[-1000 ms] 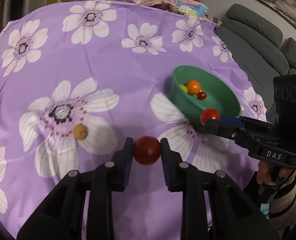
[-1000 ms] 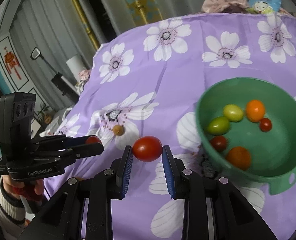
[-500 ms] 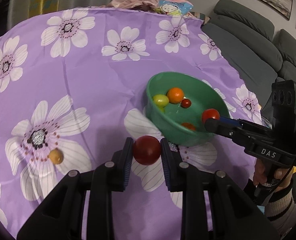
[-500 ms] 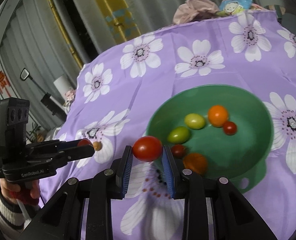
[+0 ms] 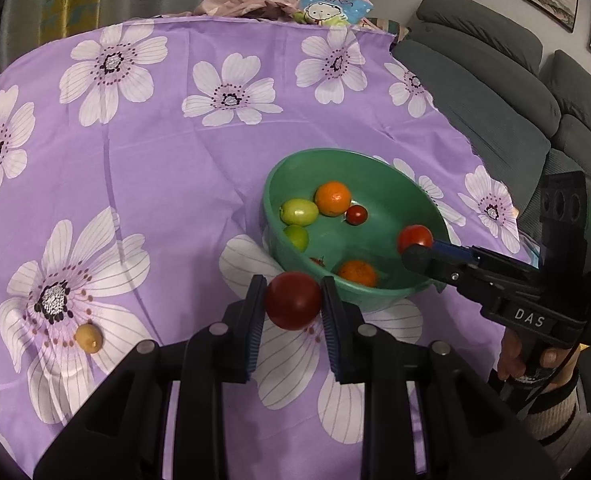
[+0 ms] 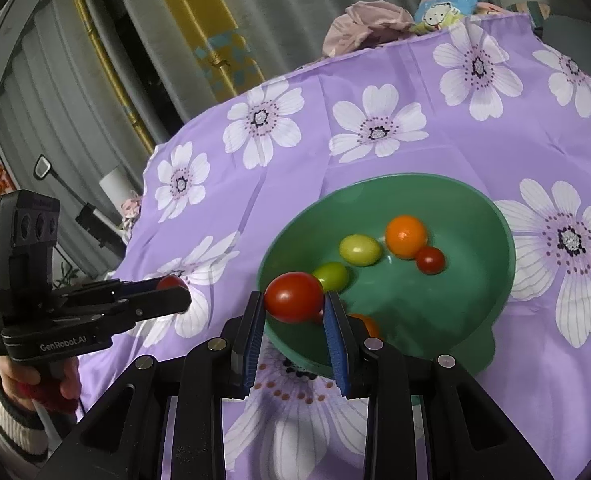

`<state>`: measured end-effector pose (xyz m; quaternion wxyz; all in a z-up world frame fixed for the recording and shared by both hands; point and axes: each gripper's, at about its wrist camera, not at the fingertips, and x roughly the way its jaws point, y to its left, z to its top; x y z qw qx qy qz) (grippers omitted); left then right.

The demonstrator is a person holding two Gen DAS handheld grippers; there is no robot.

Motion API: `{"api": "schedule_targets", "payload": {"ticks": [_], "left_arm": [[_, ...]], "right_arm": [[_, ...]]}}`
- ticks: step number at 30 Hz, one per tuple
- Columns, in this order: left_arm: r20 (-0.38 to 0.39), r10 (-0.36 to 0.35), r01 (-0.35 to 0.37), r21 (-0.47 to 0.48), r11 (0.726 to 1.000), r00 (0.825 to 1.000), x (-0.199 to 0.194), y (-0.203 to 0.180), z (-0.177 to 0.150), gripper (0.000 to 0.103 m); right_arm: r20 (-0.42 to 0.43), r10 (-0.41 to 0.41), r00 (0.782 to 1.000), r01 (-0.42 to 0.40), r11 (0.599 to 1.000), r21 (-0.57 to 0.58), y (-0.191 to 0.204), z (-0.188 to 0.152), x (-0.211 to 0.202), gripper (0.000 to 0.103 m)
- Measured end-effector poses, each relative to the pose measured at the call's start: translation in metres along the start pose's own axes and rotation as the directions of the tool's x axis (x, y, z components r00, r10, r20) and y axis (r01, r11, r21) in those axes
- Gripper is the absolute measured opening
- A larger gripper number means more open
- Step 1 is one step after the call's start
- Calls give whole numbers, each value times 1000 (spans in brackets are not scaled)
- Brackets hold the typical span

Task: Organize fruits
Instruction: 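Carry both held cherry tomatoes over the green bowl, then lower both tools into the bowl and open them to drop the tomatoes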

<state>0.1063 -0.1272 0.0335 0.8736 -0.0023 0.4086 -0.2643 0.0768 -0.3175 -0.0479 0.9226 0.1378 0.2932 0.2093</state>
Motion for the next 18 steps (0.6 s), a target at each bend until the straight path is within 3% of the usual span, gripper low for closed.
{"api": "schedule_targets", "payload": {"ticks": [18], "left_arm": [[-26, -38, 39, 70, 997, 999, 40, -36, 25, 26]], "right_arm": [[23, -67, 998, 66, 997, 38, -33, 2, -6, 32]]}}
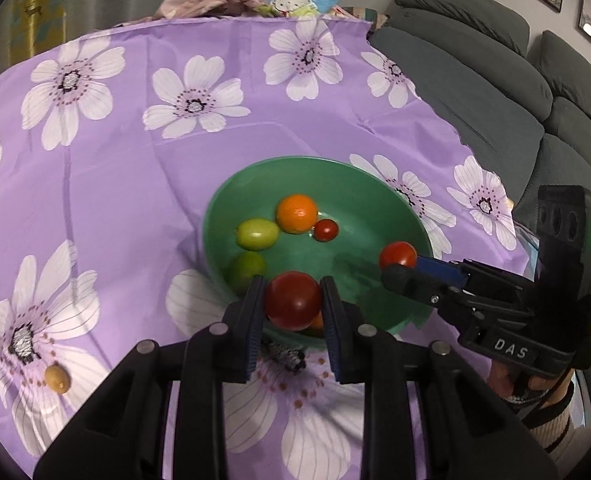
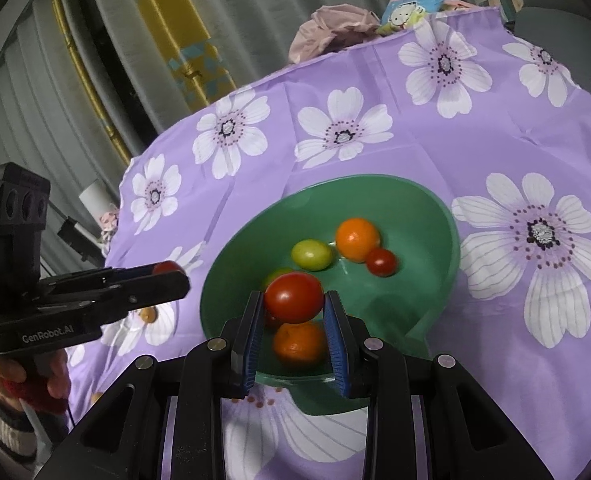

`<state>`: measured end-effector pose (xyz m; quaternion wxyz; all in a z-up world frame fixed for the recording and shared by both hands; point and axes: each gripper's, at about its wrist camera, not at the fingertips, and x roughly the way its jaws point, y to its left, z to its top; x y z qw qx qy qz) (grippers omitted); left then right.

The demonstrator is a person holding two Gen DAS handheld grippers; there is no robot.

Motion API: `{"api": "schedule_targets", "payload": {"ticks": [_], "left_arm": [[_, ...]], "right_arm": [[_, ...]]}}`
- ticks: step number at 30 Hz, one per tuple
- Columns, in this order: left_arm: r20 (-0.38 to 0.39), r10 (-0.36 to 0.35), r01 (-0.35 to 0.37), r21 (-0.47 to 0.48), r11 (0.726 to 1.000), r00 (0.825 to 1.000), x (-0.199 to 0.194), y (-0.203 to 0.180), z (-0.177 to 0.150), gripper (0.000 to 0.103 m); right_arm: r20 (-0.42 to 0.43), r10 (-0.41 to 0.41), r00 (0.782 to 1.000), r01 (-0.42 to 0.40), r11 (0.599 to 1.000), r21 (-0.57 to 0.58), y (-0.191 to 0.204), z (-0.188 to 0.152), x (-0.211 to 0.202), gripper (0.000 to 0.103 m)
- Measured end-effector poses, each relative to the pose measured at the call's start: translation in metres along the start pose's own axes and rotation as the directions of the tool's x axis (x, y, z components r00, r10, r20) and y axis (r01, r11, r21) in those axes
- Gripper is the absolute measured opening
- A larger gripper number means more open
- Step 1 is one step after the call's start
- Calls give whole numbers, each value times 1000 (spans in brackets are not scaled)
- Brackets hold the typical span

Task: Organize fruits
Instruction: 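Lower both tools into the bowl and open them to drop the tomatoes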

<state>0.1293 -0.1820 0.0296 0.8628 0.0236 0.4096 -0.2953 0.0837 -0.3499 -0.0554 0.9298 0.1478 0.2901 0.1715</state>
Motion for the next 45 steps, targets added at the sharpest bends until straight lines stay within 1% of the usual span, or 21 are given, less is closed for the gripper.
{"api": "schedule_targets", "payload": {"ticks": [4, 12, 16, 23, 28, 43, 45], "left_arm": [[-17, 6, -5, 22, 1000, 1000, 12, -4, 2, 26], [-49, 16, -15, 22, 1000, 999, 27, -3, 2, 26], [-57, 26, -24, 27, 999, 998, 32, -4, 1, 26], [-69, 32, -30, 23, 999, 997, 36, -2, -1, 27], [-70, 35, -34, 22, 999, 997, 38, -2, -2, 27], [-76, 35, -34, 21, 999, 997, 40, 0, -2, 27], [-75, 37, -35, 22, 999, 997, 40, 0, -2, 25]], "right_arm": [[7, -7, 1000, 7, 1000, 1, -3, 0, -1, 32], [-9, -26, 1000, 26, 1000, 1, -8, -1, 4, 32], [-7, -22, 1000, 22, 1000, 7, -10, -1, 5, 32], [-9, -25, 1000, 26, 1000, 5, -9, -1, 5, 32], [-14, -43, 999, 43, 999, -11, -10, 0, 7, 32], [-16, -47, 999, 47, 999, -10, -9, 1, 8, 32], [-16, -49, 999, 49, 999, -11, -9, 1, 8, 32]]}}
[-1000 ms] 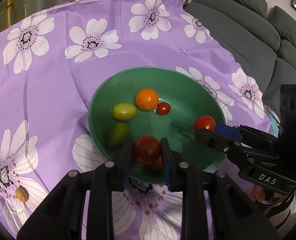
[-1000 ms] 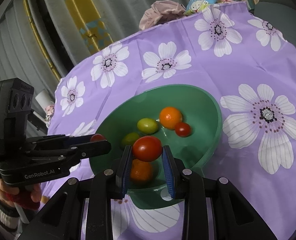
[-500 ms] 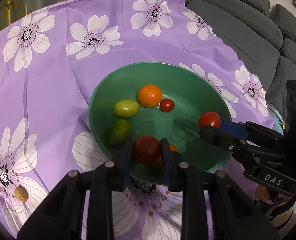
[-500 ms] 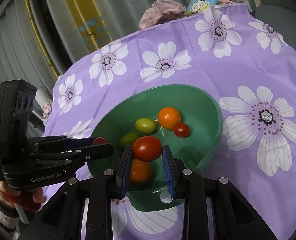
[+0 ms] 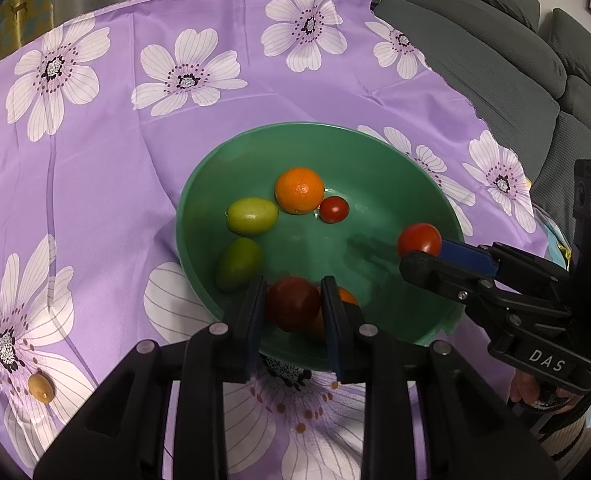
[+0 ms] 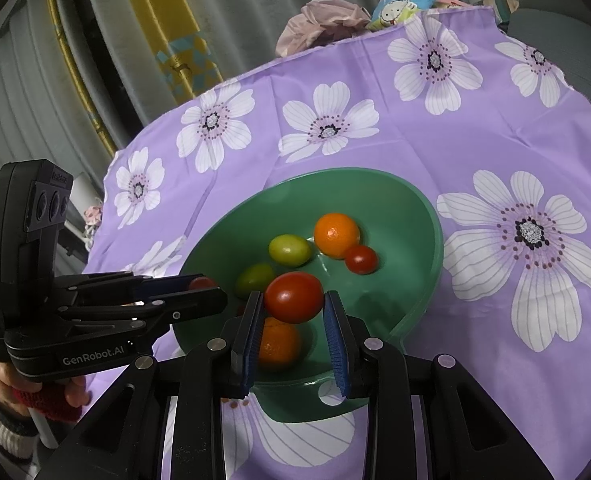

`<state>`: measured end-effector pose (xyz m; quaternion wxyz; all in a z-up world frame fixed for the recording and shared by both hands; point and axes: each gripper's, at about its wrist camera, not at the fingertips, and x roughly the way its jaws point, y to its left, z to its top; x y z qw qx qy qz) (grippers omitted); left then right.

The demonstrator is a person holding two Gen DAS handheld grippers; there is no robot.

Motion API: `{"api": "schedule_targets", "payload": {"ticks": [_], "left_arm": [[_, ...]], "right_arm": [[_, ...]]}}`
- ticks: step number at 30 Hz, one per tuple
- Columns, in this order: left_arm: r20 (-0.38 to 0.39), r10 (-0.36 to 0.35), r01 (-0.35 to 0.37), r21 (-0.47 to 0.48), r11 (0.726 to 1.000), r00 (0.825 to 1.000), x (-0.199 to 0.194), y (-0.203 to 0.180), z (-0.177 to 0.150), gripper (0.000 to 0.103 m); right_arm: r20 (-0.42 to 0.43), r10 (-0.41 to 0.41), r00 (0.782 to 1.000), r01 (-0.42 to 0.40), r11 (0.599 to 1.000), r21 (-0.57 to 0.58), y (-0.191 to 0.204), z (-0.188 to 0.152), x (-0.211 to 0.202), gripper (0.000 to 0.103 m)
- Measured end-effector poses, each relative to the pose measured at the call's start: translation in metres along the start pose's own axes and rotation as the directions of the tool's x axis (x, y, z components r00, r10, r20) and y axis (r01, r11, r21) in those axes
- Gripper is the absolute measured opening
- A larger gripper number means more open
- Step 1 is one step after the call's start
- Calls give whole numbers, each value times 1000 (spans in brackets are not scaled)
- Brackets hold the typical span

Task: Organize fruits
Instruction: 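Lower both tools into the bowl and open them to drop the tomatoes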

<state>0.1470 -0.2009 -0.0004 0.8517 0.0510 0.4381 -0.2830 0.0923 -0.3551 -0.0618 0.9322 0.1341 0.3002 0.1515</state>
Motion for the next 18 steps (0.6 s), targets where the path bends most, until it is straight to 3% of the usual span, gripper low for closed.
{"api": "schedule_targets", "payload": {"ticks": [13, 18], "left_arm": [[3, 22, -22, -9, 1000, 1000, -2, -2, 0, 28], [44, 66, -66, 2, 998, 997, -11, -5, 0, 49]], "right_arm": [[-3, 1, 1000, -1, 1000, 0, 0, 2, -1, 32], [9, 6, 1000, -6, 1000, -5, 1, 2, -4, 32]]}}
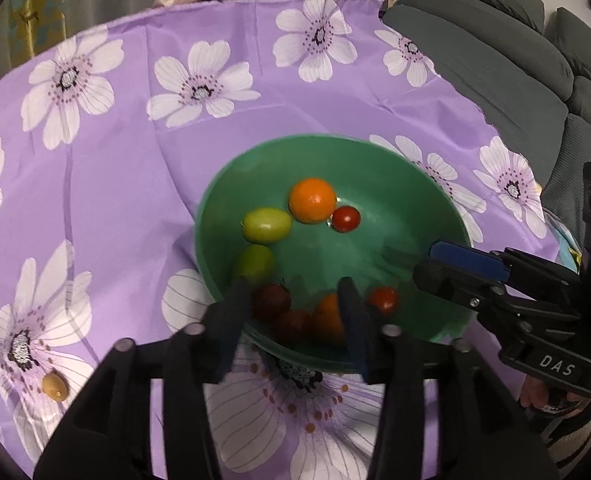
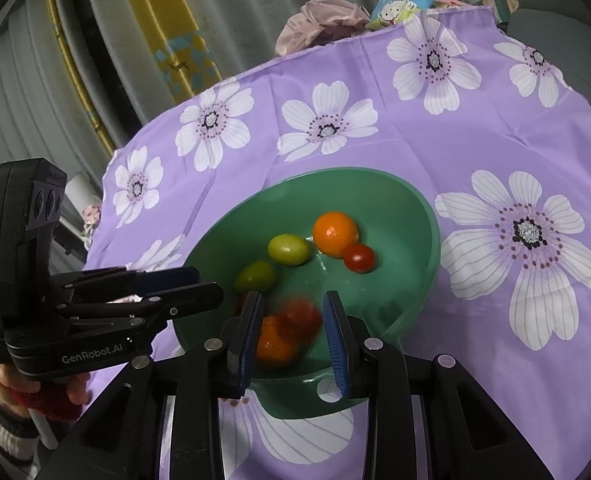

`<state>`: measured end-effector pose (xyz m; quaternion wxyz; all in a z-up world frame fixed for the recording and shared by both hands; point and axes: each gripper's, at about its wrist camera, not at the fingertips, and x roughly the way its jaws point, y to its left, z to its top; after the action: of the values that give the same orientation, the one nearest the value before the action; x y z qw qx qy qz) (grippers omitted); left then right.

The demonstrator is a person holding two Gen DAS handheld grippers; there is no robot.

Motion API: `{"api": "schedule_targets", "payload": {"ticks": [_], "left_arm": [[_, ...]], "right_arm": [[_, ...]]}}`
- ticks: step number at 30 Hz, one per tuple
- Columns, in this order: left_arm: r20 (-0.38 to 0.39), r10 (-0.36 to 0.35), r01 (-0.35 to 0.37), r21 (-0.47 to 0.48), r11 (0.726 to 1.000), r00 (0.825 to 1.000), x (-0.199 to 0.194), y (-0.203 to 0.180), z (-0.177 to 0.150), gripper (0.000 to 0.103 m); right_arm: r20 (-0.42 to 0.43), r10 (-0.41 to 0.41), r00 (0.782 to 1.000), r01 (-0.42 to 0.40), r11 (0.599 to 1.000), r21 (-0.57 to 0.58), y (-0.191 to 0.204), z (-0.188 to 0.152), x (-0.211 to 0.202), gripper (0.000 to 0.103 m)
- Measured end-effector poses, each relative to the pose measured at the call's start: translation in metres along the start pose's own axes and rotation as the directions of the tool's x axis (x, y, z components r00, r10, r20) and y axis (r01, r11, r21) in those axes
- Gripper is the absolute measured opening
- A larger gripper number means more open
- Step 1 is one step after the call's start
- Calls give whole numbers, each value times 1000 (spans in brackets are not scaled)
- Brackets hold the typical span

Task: Organize fruits
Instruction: 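Lower both tools into the bowl and open them to drop the tomatoes, then lift both open tools away from the green bowl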

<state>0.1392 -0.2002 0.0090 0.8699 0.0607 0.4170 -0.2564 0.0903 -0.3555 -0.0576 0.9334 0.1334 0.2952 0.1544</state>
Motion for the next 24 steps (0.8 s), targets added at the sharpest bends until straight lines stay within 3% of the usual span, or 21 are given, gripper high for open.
{"api": "schedule_targets", "payload": {"ticks": [13, 17, 22, 24], "left_arm": [[81, 108, -111, 22, 994, 991, -53, -1, -14, 52], [103, 129, -132, 17, 991, 986, -69, 2, -21, 53], [119, 139, -138, -17, 990, 983, -85, 8, -30, 54], [124, 140, -137, -31, 990, 982, -90, 13, -33, 61]], "right_arm": [[58, 57, 997, -55, 998, -34, 24, 3, -32, 34], [66, 68, 995, -64, 996, -62, 38, 3, -39, 44], [64, 80, 995, -74, 993, -90, 56, 6, -43, 45], [63, 81, 995, -75, 992, -103, 61, 5, -46, 46]]}}
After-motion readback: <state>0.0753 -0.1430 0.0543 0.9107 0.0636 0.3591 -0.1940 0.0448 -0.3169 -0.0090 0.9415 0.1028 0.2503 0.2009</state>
